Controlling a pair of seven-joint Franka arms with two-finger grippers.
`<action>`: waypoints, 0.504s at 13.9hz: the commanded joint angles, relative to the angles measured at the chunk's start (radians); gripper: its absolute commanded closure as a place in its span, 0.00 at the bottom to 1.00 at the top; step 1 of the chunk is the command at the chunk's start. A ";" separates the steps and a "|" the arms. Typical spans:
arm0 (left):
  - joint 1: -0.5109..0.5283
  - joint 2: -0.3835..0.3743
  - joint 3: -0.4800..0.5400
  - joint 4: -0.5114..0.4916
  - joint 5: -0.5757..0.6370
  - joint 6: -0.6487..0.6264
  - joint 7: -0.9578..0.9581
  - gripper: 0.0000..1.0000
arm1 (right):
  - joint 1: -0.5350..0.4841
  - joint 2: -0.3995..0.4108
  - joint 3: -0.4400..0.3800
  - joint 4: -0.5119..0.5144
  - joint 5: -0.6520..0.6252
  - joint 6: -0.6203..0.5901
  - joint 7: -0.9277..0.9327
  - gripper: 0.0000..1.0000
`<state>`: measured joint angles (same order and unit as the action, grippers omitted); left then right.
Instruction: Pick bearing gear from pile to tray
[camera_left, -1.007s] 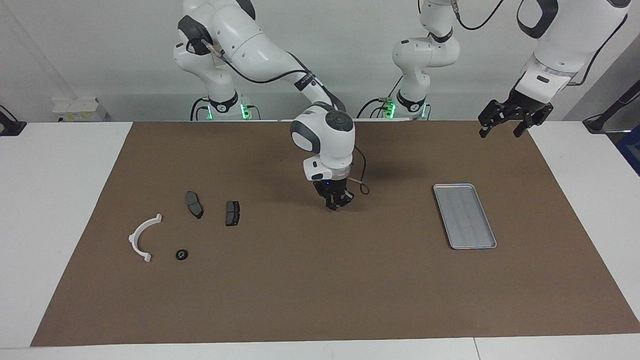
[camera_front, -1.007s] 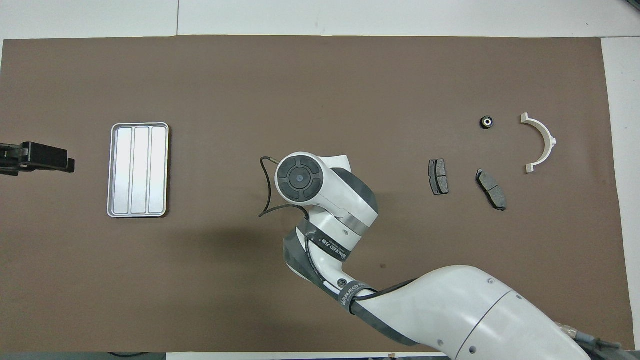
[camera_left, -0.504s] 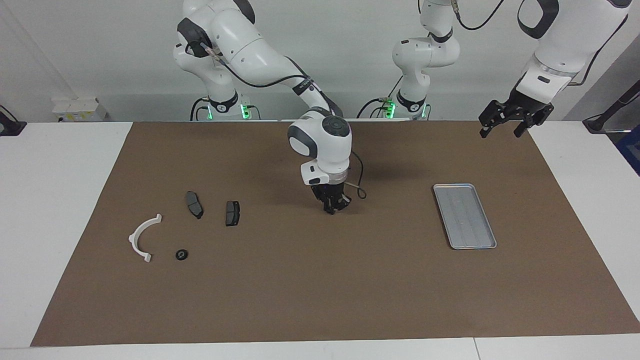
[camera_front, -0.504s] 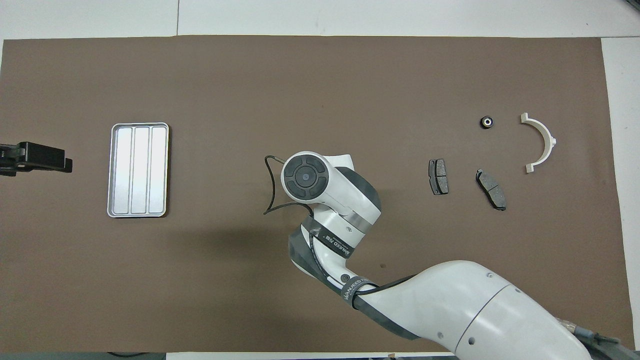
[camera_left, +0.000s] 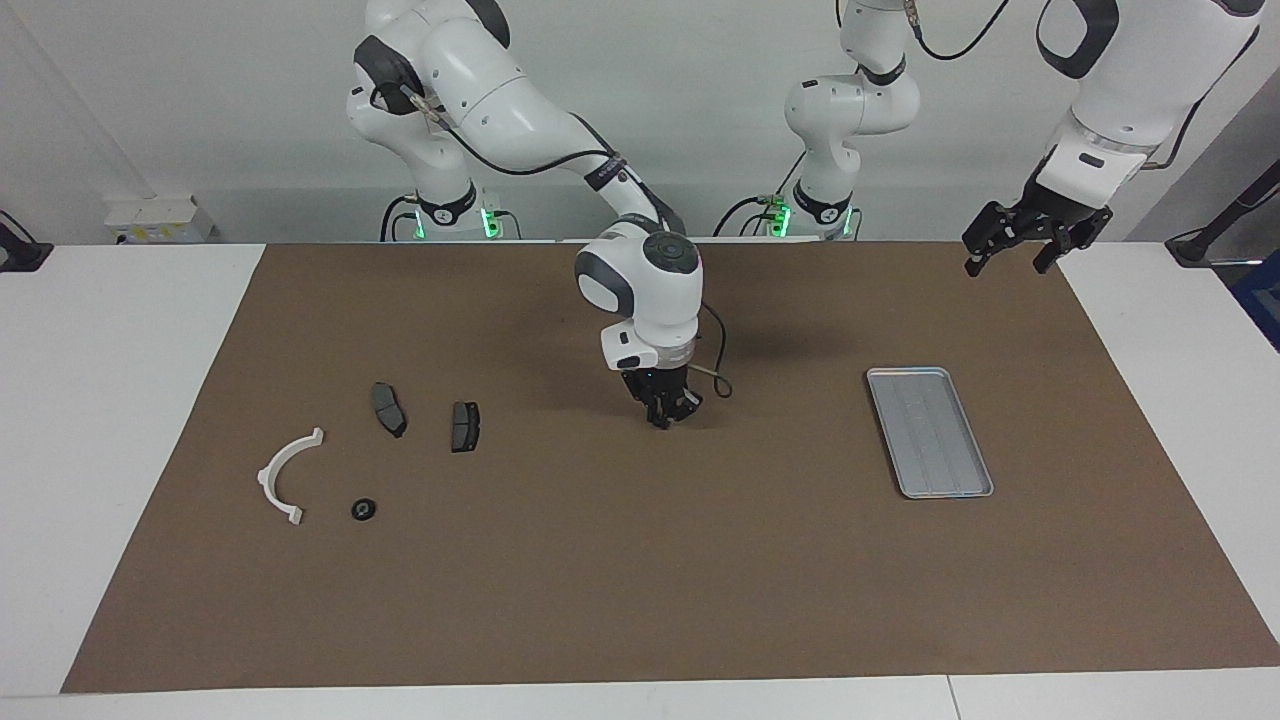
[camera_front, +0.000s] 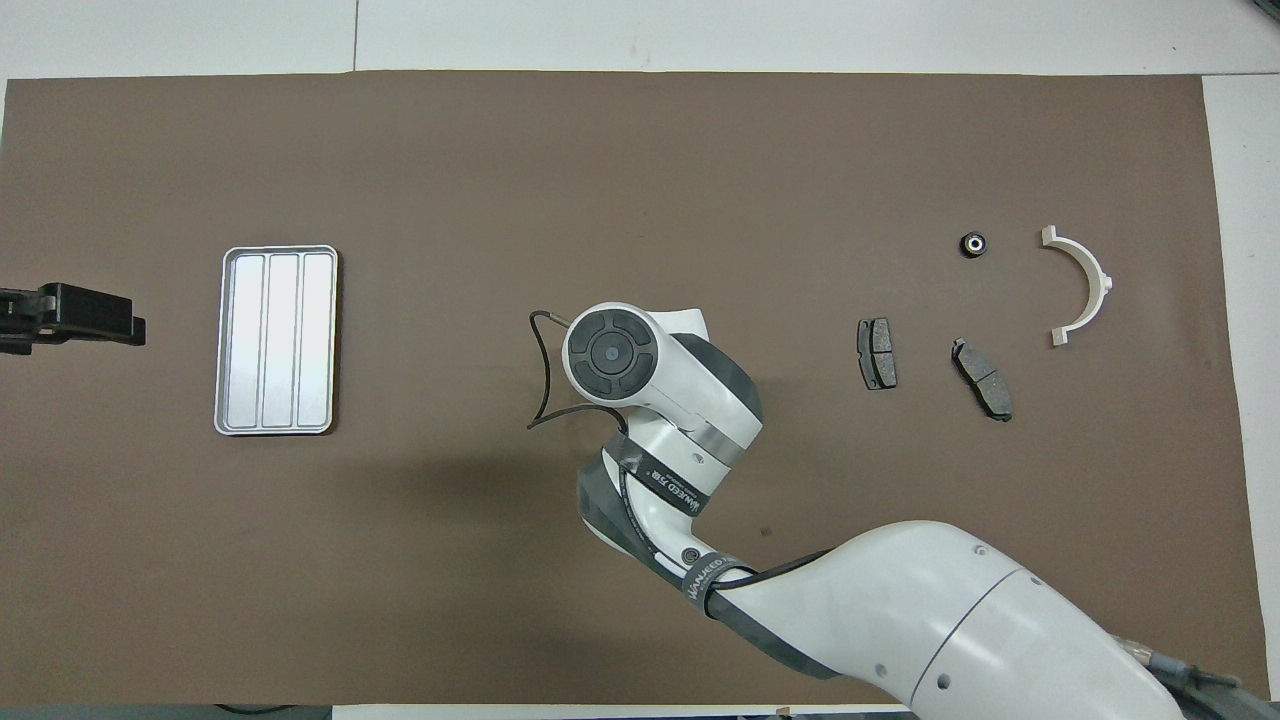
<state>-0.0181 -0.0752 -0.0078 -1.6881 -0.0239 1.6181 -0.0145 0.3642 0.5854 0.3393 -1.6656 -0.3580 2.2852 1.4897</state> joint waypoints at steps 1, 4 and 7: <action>-0.043 -0.032 0.000 -0.042 0.016 0.022 -0.036 0.00 | -0.014 -0.006 0.009 -0.016 -0.026 0.008 0.038 0.24; -0.081 -0.047 0.002 -0.088 0.018 0.078 -0.059 0.01 | -0.016 -0.007 0.009 0.025 -0.018 -0.047 0.035 0.14; -0.086 -0.078 0.000 -0.165 0.018 0.166 -0.091 0.09 | -0.016 0.010 0.009 0.095 -0.016 -0.116 0.030 0.01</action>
<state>-0.0889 -0.0871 -0.0175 -1.7517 -0.0235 1.7069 -0.0831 0.3578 0.5847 0.3391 -1.6142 -0.3580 2.2089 1.4909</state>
